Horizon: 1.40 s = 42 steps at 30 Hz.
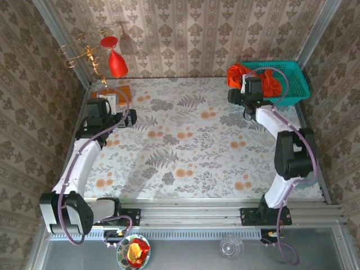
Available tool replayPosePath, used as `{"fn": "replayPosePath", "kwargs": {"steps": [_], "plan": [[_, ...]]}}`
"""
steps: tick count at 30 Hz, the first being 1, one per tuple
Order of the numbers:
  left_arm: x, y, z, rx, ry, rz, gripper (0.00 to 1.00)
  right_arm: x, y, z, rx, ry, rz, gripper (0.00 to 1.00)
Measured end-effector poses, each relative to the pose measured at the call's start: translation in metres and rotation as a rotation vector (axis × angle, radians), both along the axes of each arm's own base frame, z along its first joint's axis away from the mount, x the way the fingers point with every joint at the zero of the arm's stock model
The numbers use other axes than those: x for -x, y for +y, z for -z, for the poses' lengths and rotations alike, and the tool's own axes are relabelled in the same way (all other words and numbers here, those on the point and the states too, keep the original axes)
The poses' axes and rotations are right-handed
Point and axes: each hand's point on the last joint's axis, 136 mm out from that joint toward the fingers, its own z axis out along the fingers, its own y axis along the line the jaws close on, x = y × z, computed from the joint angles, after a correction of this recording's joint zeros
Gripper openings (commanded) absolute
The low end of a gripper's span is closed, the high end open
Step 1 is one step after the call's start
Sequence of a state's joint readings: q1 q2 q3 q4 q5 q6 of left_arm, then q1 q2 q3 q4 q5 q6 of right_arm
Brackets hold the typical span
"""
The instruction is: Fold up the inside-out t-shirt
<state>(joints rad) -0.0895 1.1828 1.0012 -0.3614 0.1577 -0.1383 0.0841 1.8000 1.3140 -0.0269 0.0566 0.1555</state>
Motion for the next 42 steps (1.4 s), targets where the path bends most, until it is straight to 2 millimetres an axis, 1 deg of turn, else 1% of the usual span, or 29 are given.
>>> {"fn": "replayPosePath", "kwargs": {"steps": [2, 4, 6, 8, 10, 14, 16, 17, 20, 21, 24, 26, 28, 31, 34, 35, 38, 40, 42], "plan": [[0.006, -0.001, -0.002, -0.015, 0.003, 0.021, 1.0, -0.014, 0.0, 0.003, 0.018, 0.001, -0.003, 0.71], [0.012, 0.0, 0.0, -0.028, 0.007, 0.029, 1.0, -0.033, 0.0, 0.007, 0.043, -0.002, -0.005, 0.71], [0.02, 0.001, 0.008, -0.042, 0.019, 0.036, 1.0, -0.052, -0.001, 0.01, 0.067, -0.01, -0.002, 0.71], [0.025, 0.002, 0.017, -0.055, 0.04, 0.04, 1.0, -0.066, -0.003, 0.014, 0.09, -0.014, 0.004, 0.71], [0.027, 0.003, 0.023, -0.069, 0.055, 0.041, 1.0, -0.077, -0.005, 0.018, 0.109, -0.008, 0.014, 0.68], [0.027, 0.006, 0.029, -0.096, 0.068, 0.046, 1.0, -0.095, -0.007, 0.018, 0.139, -0.007, 0.019, 0.51], [0.027, 0.006, 0.032, -0.108, 0.075, 0.049, 1.0, -0.099, -0.007, 0.015, 0.146, -0.009, 0.017, 0.4], [0.026, 0.007, 0.034, -0.112, 0.079, 0.051, 1.0, -0.1, -0.007, 0.012, 0.15, -0.012, 0.015, 0.33], [0.027, 0.007, 0.035, -0.122, 0.08, 0.053, 1.0, -0.102, -0.005, 0.005, 0.158, -0.023, 0.01, 0.08], [0.027, 0.007, 0.035, -0.126, 0.08, 0.054, 1.0, -0.102, -0.005, 0.005, 0.164, -0.021, 0.005, 0.01], [0.028, 0.006, 0.034, -0.144, 0.076, 0.06, 1.0, -0.098, -0.005, 0.004, 0.166, -0.006, 0.004, 0.0], [0.029, 0.004, 0.032, -0.15, 0.067, 0.064, 1.0, -0.094, -0.006, -0.002, 0.17, -0.001, 0.005, 0.0], [0.032, 0.003, 0.028, -0.156, 0.053, 0.066, 1.0, -0.088, -0.007, -0.017, 0.172, -0.013, 0.01, 0.0], [0.034, 0.002, 0.021, -0.161, 0.028, 0.067, 1.0, -0.07, -0.008, -0.058, 0.173, -0.061, 0.017, 0.0], [0.037, 0.001, 0.015, -0.161, 0.009, 0.069, 1.0, -0.047, -0.007, -0.111, 0.172, -0.13, 0.017, 0.0], [0.037, 0.001, 0.014, -0.16, 0.004, 0.069, 1.0, -0.037, -0.006, -0.134, 0.17, -0.163, 0.015, 0.0], [0.039, -0.001, 0.009, -0.159, -0.011, 0.073, 1.0, -0.008, -0.002, -0.188, 0.167, -0.245, 0.006, 0.0], [0.041, -0.001, 0.007, -0.157, -0.021, 0.075, 1.0, 0.013, 0.003, -0.217, 0.16, -0.286, -0.007, 0.0], [0.042, -0.003, 0.006, -0.156, -0.027, 0.079, 1.0, 0.036, 0.012, -0.243, 0.146, -0.325, -0.034, 0.0]]}}
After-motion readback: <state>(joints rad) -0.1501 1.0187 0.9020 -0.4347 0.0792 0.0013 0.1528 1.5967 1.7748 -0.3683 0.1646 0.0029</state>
